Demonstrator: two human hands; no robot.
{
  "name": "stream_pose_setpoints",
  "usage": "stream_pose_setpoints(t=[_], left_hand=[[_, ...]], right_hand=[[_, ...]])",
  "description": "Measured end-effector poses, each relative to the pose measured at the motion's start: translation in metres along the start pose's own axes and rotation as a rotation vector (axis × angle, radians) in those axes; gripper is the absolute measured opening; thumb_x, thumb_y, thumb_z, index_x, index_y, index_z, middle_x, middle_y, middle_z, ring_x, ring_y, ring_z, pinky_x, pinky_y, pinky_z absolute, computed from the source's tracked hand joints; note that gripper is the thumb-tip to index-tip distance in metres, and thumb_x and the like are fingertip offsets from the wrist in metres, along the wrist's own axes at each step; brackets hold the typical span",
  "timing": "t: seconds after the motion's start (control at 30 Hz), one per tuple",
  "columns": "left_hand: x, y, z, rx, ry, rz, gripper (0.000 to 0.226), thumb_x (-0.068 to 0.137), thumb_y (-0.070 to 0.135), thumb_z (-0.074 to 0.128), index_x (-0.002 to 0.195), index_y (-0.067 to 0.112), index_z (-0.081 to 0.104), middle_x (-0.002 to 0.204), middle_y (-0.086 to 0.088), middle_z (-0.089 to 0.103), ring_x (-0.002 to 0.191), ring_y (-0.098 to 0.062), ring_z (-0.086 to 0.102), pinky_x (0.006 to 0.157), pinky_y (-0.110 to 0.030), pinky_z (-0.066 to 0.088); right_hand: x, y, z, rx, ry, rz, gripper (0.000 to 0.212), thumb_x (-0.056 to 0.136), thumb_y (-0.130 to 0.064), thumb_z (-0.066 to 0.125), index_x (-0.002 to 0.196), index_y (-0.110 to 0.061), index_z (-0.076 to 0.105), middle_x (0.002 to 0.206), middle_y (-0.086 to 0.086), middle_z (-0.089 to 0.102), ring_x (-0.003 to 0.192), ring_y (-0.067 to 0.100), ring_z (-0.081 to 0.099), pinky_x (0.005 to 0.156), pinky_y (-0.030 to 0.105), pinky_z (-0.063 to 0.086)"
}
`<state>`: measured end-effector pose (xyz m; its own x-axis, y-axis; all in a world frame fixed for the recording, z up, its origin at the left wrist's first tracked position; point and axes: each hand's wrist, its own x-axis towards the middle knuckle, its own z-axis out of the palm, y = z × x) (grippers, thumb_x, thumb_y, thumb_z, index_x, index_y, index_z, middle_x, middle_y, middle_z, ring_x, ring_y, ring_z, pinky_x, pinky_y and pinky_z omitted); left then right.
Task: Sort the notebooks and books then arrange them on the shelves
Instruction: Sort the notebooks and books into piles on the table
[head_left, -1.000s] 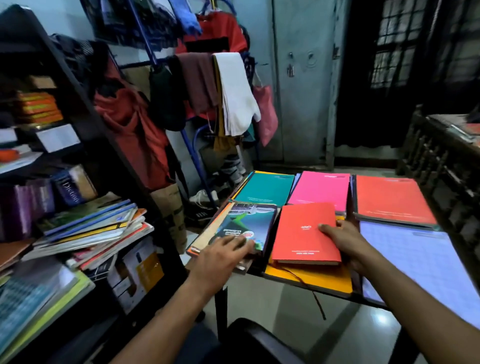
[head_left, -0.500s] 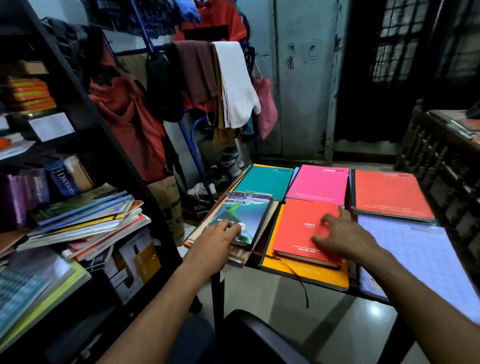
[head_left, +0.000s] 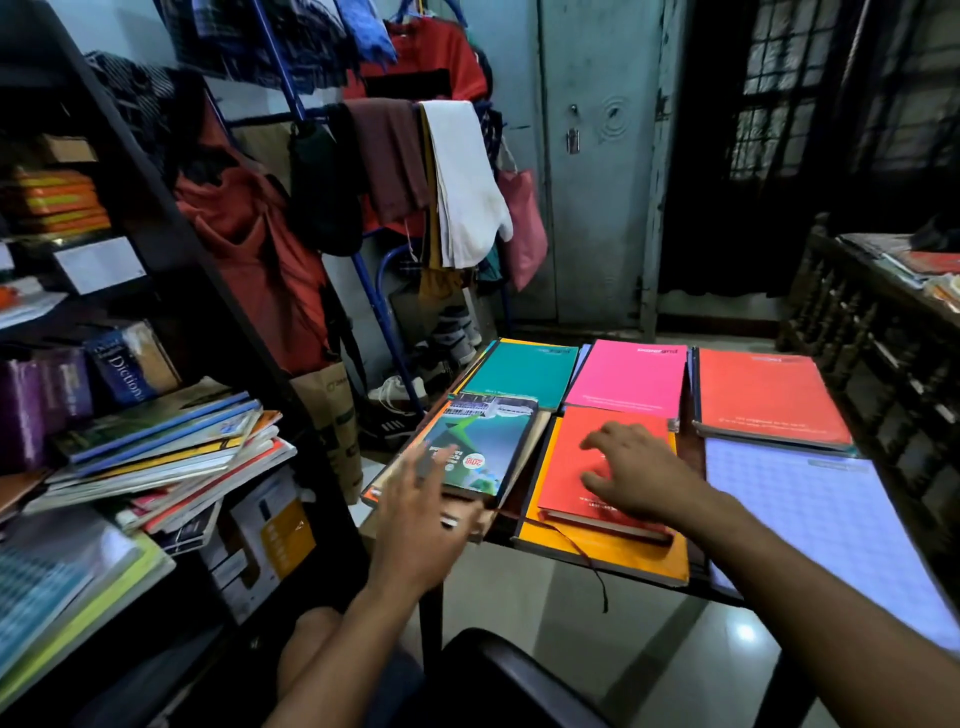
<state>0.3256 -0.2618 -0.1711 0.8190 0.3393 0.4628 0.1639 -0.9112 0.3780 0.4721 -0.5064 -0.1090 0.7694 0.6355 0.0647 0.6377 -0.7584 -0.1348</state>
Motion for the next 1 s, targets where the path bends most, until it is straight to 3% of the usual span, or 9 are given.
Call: stream_pose_setpoints(t=[0.07,0.13,0.23,0.33,0.5,0.7,1.0], left_hand=[[0.011,-0.018,-0.004,-0.155,-0.010,-0.252,0.071,0.092,0.066,0.050,0.152,0.033,0.033,0.161,-0.009,0.028,0.150,-0.026,0.021,0.121,-0.048,0.024],[0.019,-0.032,-0.007,-0.211,-0.084,-0.356,0.071,0.093,0.068,0.045,0.153,0.033,0.030,0.159,-0.010,0.033,0.149,-0.027,0.024,0.120,-0.046,0.024],[0.021,-0.043,-0.009,-0.159,-0.225,-0.316,0.068,0.095,0.054,0.057,0.154,0.032,0.031,0.158,-0.008,0.033,0.146,-0.027,0.028,0.116,-0.038,0.026],[0.017,-0.047,-0.011,-0.202,-0.187,-0.306,0.066,0.090,0.047,0.069,0.148,0.031,0.041,0.154,-0.002,0.037,0.140,-0.023,0.034,0.110,-0.032,0.030],[0.021,-0.048,-0.016,-0.166,-0.181,-0.341,0.060,0.087,0.042,0.074,0.140,0.031,0.048,0.149,-0.002,0.045,0.135,-0.027,0.038,0.101,-0.035,0.035],[0.019,-0.053,-0.013,-0.211,-0.191,-0.379,0.062,0.088,0.041,0.073,0.143,0.026,0.048,0.153,-0.003,0.042,0.138,-0.028,0.036,0.107,-0.036,0.032],[0.023,-0.058,-0.016,-0.350,-0.209,-0.428,0.070,0.083,0.026,0.082,0.144,0.012,0.051,0.146,-0.008,0.047,0.135,-0.024,0.044,0.109,-0.029,0.033]], right_hand=[[0.026,-0.019,0.005,0.020,-0.038,-0.077,0.044,0.100,-0.049,0.047,0.135,-0.024,0.055,0.143,0.002,0.052,0.137,0.024,0.040,0.115,0.040,0.029],[0.052,-0.035,0.017,-0.027,-0.108,-0.117,0.040,0.102,-0.046,0.042,0.126,-0.019,0.061,0.139,0.006,0.055,0.136,0.026,0.041,0.117,0.049,0.025],[0.085,-0.048,0.028,-0.083,-0.140,-0.091,0.037,0.099,-0.033,0.044,0.128,-0.014,0.057,0.136,0.010,0.055,0.129,0.028,0.046,0.113,0.055,0.027],[0.101,-0.051,0.028,-0.122,-0.154,-0.073,0.045,0.095,-0.031,0.052,0.136,-0.012,0.049,0.140,0.012,0.050,0.129,0.031,0.045,0.109,0.052,0.031],[0.097,-0.047,0.043,-0.029,-0.049,-0.046,0.031,0.089,-0.039,0.058,0.110,-0.016,0.064,0.122,0.006,0.062,0.120,0.026,0.053,0.109,0.047,0.030],[0.094,-0.046,0.047,0.025,0.021,-0.021,0.029,0.090,-0.040,0.058,0.103,-0.017,0.067,0.112,0.004,0.066,0.112,0.023,0.057,0.110,0.046,0.030],[0.092,-0.048,0.045,0.030,0.015,-0.012,0.035,0.091,-0.044,0.056,0.114,-0.018,0.062,0.123,0.005,0.062,0.118,0.024,0.055,0.110,0.044,0.031]])
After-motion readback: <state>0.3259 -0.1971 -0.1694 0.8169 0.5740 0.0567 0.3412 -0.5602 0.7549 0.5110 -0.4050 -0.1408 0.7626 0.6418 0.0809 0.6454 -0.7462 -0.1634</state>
